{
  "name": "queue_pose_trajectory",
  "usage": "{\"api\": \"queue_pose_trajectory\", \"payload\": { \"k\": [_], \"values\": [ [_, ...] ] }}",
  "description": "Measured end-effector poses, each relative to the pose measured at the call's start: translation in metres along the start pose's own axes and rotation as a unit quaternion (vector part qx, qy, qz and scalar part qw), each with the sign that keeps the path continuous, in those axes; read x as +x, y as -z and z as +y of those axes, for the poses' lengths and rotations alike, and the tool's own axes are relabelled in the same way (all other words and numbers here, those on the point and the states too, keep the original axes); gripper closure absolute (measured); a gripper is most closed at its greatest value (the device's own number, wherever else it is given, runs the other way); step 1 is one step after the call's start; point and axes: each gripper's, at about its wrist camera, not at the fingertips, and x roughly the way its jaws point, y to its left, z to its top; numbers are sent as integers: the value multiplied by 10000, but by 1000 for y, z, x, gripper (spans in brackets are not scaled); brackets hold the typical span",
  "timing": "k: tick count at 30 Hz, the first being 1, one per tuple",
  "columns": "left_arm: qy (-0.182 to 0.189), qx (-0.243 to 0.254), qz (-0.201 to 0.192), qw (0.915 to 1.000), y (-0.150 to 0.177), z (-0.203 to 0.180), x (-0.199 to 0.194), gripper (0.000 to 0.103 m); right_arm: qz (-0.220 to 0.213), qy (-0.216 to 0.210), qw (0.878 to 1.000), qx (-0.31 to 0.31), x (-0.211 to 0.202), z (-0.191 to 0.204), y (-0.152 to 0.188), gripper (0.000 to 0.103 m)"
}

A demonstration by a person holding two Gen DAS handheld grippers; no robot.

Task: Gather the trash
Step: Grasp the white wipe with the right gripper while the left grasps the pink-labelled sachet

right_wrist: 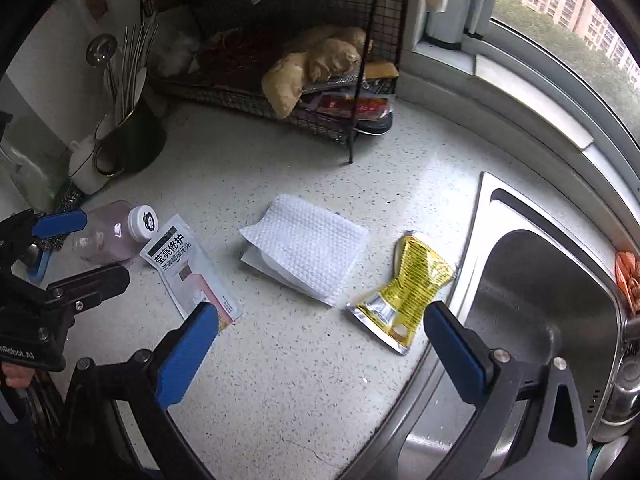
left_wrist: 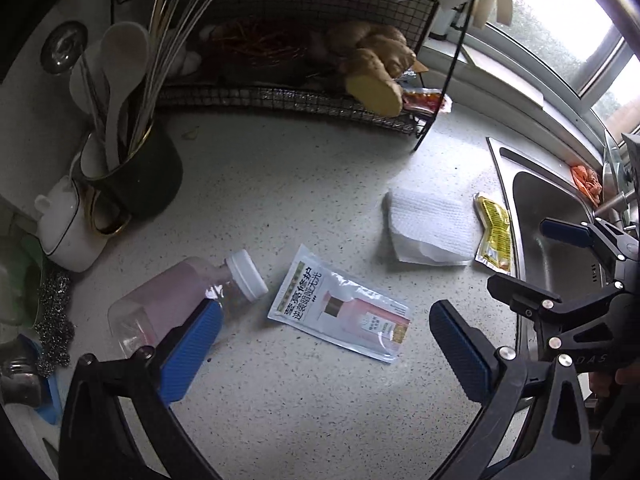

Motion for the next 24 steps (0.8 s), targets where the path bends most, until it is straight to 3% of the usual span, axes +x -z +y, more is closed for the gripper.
{"api": "queue_pose_trajectory", "payload": {
  "k": [7, 10, 16, 18, 20, 24],
  "values": [
    [-170, -175, 231, 9994, 4, 23, 20, 0, 308, -175, 9983, -472, 52, 25, -30, 1],
    [-168, -242, 298, 9991, 8, 32, 24, 0, 469, -224, 9968, -600, 72, 32, -39, 12],
    [-170, -182, 348, 9991, 14, 40, 26, 0, 677, -346, 9935, -849, 95, 42, -45, 16],
    [-194, -51, 337, 9992, 14, 38, 27, 0, 754, -359, 9925, -891, 101, 44, -44, 31],
    [-199, 63, 339, 9992, 14, 37, 28, 0, 766, -292, 9918, -981, 107, 46, -47, 34],
    [-73, 134, 370, 9992, 11, 35, 27, 0, 683, -67, 9917, -1092, 105, 49, -45, 54]
  ]
}}
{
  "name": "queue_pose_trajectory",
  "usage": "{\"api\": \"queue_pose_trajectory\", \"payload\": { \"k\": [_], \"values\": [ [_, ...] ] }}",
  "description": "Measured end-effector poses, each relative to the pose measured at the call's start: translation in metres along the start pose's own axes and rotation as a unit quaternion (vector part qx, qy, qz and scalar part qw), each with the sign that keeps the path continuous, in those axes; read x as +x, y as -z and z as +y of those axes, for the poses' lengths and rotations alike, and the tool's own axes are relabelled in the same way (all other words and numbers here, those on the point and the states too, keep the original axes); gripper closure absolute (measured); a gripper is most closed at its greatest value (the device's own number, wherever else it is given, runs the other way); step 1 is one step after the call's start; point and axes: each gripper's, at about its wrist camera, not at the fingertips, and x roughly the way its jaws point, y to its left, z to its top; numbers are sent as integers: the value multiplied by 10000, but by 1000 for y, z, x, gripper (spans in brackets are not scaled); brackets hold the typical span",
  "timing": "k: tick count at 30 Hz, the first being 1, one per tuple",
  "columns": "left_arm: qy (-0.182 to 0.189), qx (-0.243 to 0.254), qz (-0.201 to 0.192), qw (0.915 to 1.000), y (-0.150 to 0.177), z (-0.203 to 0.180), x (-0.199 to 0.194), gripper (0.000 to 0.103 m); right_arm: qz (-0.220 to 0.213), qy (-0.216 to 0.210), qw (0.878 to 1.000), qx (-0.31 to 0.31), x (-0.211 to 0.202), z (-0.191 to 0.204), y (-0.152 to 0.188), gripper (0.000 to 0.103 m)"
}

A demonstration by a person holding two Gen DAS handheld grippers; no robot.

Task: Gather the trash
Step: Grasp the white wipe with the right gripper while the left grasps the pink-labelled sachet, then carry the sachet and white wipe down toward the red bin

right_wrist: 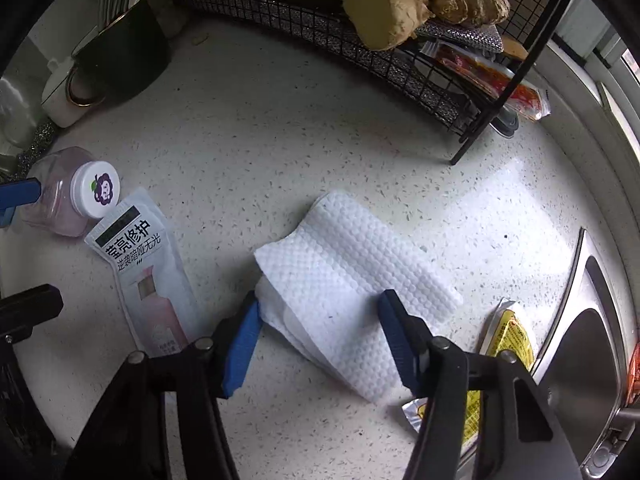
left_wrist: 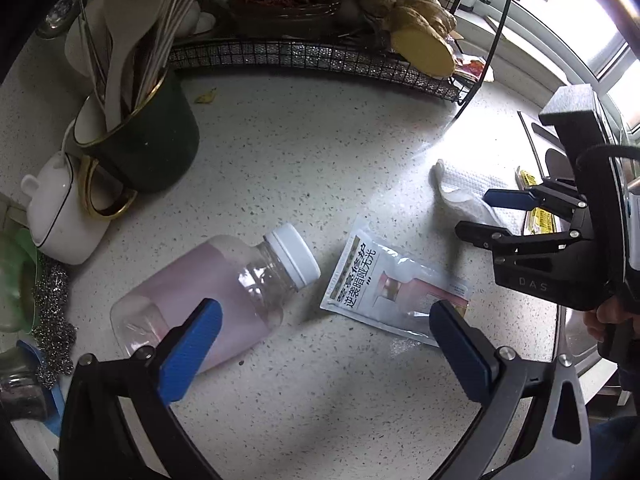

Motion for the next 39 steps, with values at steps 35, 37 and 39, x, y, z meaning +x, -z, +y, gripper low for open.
{"api": "queue_pose_trajectory", "payload": {
  "k": [35, 37, 39],
  "values": [
    [160, 2128, 802, 9737, -45, -50, 65, 77, -387, -421, 9888, 1378, -77, -23, 76, 97],
    [177, 2168, 808, 9727, -42, -56, 67, 90, -381, -384, 9883, 1428, -79, -26, 75, 97],
    [208, 2181, 794, 9725, -38, -62, 67, 92, -391, -370, 9875, 1479, -90, -41, 79, 97]
  ]
}}
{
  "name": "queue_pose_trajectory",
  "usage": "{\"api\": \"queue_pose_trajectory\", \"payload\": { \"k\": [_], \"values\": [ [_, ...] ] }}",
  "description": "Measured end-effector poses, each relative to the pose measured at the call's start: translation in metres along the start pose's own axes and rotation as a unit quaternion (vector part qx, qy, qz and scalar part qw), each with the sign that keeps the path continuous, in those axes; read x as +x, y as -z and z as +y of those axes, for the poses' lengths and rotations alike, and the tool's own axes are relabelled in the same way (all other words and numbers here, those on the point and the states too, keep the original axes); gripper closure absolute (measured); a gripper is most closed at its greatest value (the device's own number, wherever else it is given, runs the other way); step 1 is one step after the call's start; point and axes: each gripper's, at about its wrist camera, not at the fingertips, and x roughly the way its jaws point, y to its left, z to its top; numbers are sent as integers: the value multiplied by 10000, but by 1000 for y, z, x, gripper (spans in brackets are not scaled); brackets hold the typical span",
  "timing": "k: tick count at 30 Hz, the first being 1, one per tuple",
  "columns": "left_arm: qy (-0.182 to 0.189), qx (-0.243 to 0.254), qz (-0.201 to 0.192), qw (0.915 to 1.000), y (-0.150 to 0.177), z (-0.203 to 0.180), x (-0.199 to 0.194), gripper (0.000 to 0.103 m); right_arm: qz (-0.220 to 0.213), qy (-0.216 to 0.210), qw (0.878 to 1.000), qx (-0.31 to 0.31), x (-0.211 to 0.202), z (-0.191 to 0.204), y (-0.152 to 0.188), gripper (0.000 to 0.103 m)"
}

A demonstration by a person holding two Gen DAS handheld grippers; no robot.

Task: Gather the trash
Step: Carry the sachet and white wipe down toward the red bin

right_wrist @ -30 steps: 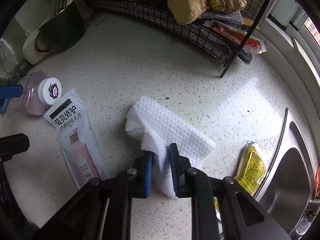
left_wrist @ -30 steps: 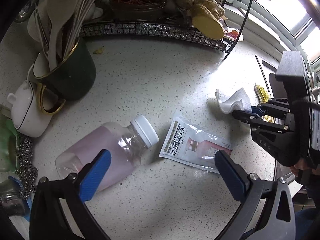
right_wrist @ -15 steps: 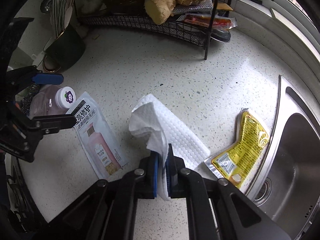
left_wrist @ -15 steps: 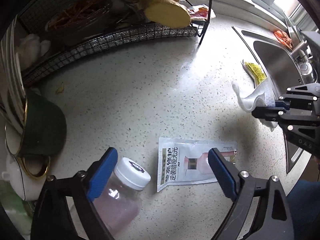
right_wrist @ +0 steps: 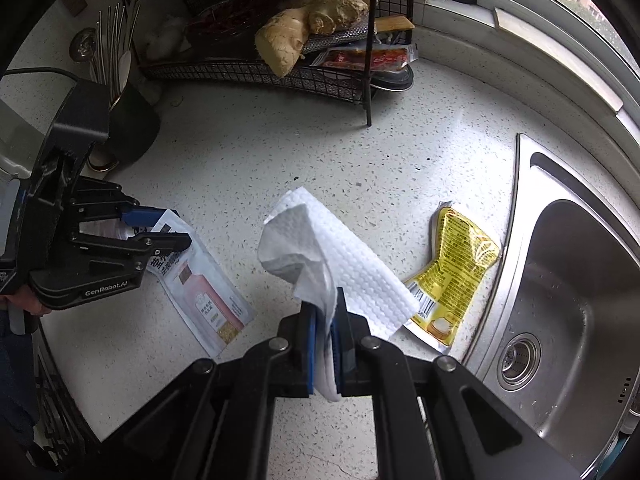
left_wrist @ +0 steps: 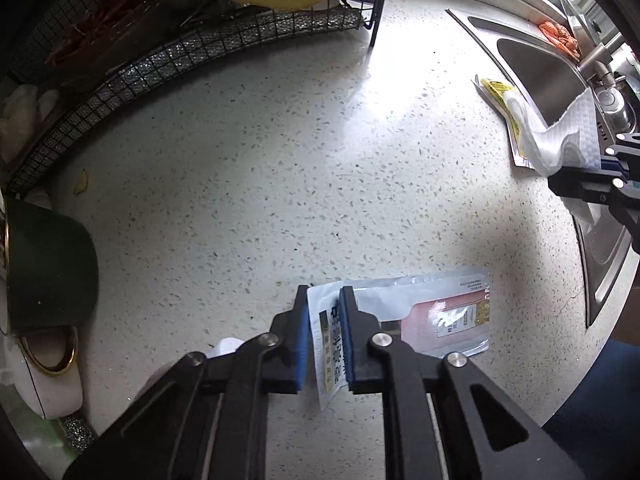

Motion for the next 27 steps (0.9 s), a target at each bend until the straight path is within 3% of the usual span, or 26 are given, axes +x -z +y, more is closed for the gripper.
{"api": "queue_pose_trajectory", "payload": {
  "k": [4, 12, 21, 27],
  "values": [
    [113, -111, -130, 9998, 5, -11, -3, 101, -40, -55, 9999, 99, -3, -5, 7, 97],
    [31, -3, -674, 9977, 14, -62, -51, 103, -198, -85, 9996, 195, -21, -4, 28, 97],
    [-27, 3, -1167, 9932, 37, -114, -102, 103, -574, -185, 9978, 287, -65, 0, 81, 97],
    [-169, 74, -1385, 9902, 76, -163, -140, 103, -853, -286, 9956, 272, -94, 0, 127, 97]
  ]
}}
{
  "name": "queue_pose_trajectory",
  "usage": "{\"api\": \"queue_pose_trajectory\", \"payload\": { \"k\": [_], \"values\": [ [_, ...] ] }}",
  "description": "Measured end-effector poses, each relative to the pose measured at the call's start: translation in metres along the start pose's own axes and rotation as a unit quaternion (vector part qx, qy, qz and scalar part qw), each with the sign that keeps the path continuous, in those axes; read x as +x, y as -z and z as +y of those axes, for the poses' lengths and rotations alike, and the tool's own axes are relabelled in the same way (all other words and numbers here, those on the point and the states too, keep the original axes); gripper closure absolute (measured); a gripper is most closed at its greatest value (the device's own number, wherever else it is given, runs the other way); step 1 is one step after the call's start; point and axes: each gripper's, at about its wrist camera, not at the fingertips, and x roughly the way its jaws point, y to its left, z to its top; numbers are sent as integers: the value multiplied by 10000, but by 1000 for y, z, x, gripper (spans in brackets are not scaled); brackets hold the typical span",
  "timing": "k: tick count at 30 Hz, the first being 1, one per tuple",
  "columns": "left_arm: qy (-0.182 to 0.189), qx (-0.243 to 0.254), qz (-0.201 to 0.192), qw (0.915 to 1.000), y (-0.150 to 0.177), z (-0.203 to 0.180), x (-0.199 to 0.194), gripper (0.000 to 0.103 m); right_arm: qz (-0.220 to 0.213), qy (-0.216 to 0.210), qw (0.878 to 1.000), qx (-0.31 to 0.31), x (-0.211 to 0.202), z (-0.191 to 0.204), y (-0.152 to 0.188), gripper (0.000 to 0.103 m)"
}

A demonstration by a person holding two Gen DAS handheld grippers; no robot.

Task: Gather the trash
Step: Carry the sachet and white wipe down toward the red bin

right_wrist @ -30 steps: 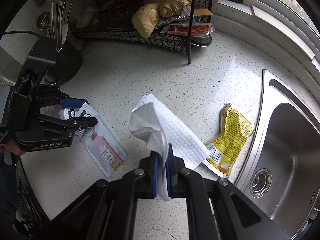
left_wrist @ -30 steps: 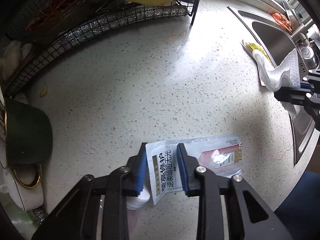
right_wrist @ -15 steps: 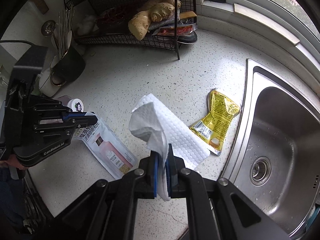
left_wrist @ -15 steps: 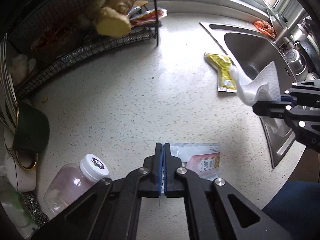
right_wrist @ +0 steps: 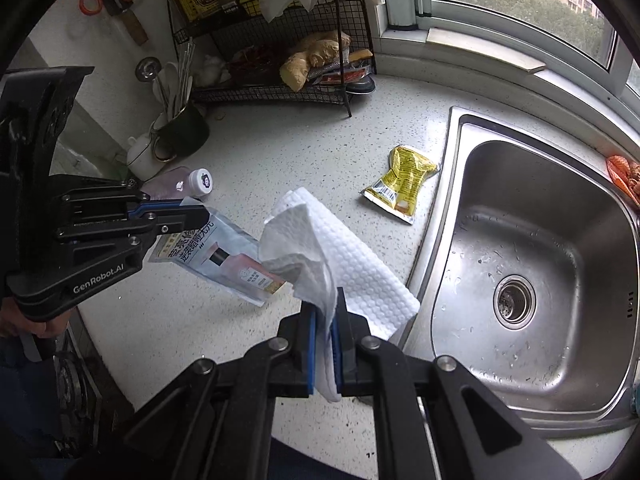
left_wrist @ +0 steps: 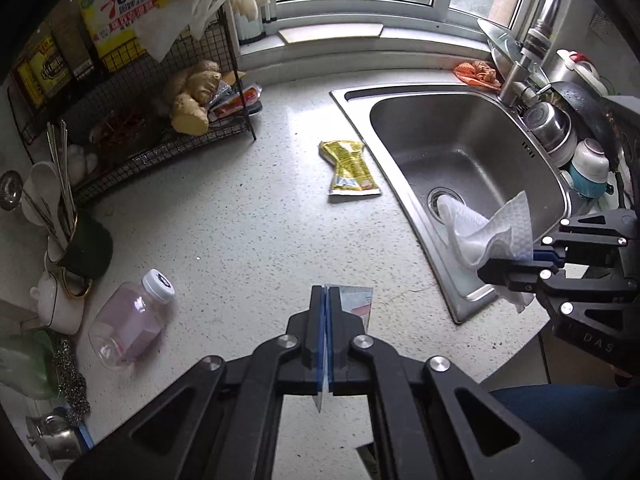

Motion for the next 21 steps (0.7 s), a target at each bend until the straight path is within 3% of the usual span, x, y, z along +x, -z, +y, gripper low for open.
{"api": "queue_pose_trajectory", "payload": {
  "k": [9, 21],
  "values": [
    [-74, 315, -233, 9992, 45, -107, -44, 103, -425, -146, 9990, 32, -52, -7, 84, 97],
    [135, 698, -354, 9968, 109, -238, -58, 103, -610, 189, 9975, 293, -120, -43, 209, 97]
  ]
}}
